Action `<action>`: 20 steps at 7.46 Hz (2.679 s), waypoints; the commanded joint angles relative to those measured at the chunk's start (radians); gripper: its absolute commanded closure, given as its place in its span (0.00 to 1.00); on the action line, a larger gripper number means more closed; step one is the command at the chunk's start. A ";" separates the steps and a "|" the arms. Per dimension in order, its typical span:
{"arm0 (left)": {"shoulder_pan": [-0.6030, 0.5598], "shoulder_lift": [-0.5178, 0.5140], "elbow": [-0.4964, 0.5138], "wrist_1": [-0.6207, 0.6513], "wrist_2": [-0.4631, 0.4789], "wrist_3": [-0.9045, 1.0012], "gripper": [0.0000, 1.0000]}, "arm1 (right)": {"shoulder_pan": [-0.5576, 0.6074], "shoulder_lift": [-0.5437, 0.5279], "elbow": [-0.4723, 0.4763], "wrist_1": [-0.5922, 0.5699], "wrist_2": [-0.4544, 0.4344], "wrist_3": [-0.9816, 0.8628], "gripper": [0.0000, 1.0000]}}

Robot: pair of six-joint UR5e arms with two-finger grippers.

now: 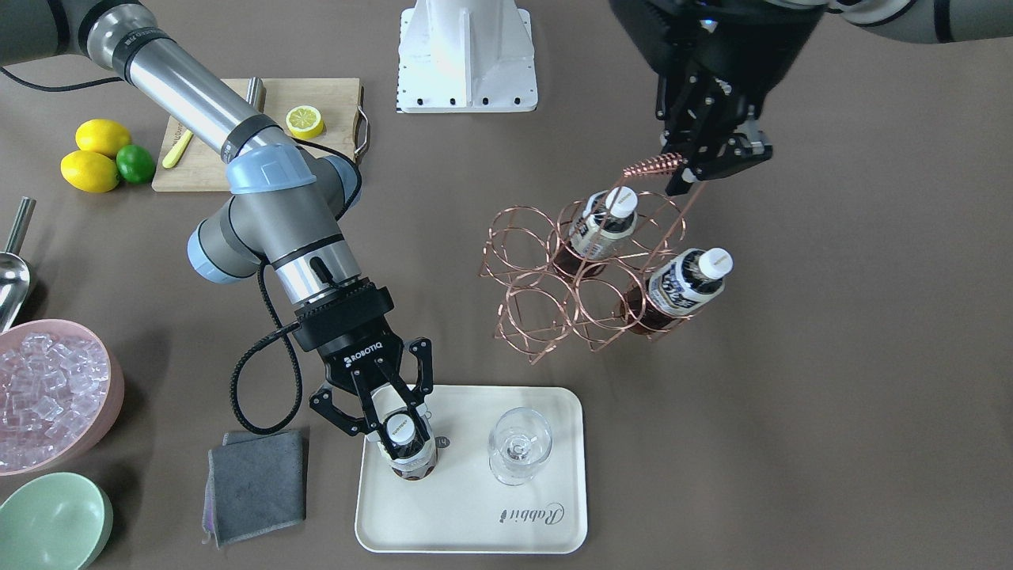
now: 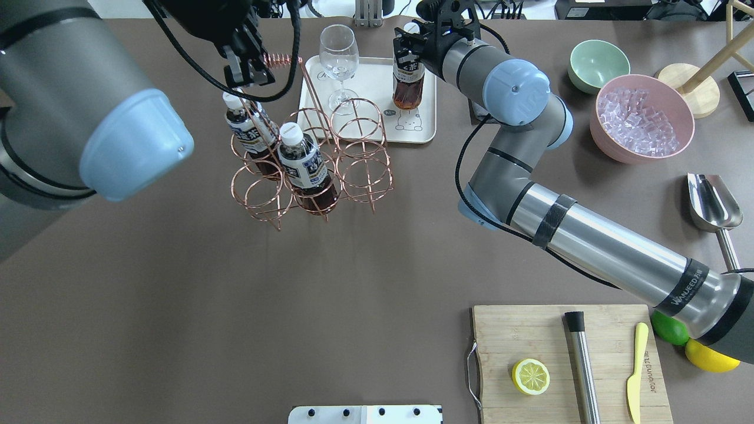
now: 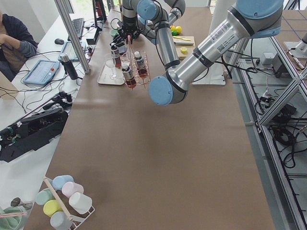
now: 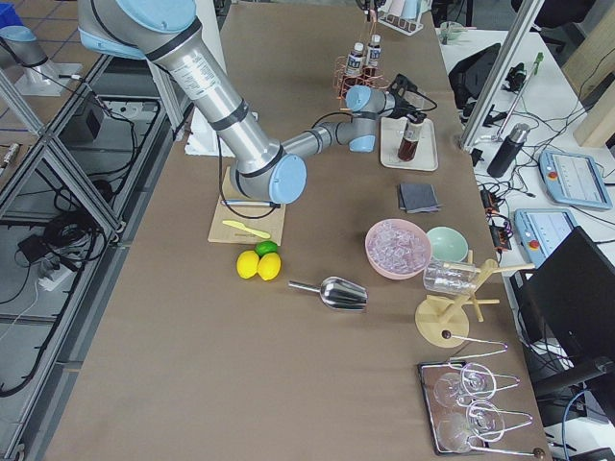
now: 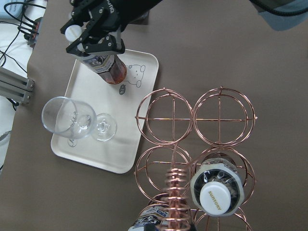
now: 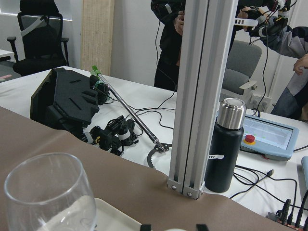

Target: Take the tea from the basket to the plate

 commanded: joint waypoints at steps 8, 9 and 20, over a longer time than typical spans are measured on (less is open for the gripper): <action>-0.438 0.246 0.278 0.082 -0.120 0.889 1.00 | 0.071 -0.219 0.474 -0.282 0.179 0.040 0.00; -0.450 0.250 0.335 0.069 -0.120 0.943 1.00 | 0.071 -0.343 0.624 -0.333 0.216 0.095 0.00; -0.474 0.319 0.553 -0.168 -0.111 1.000 1.00 | 0.818 -1.024 0.804 -1.085 0.860 -0.578 0.00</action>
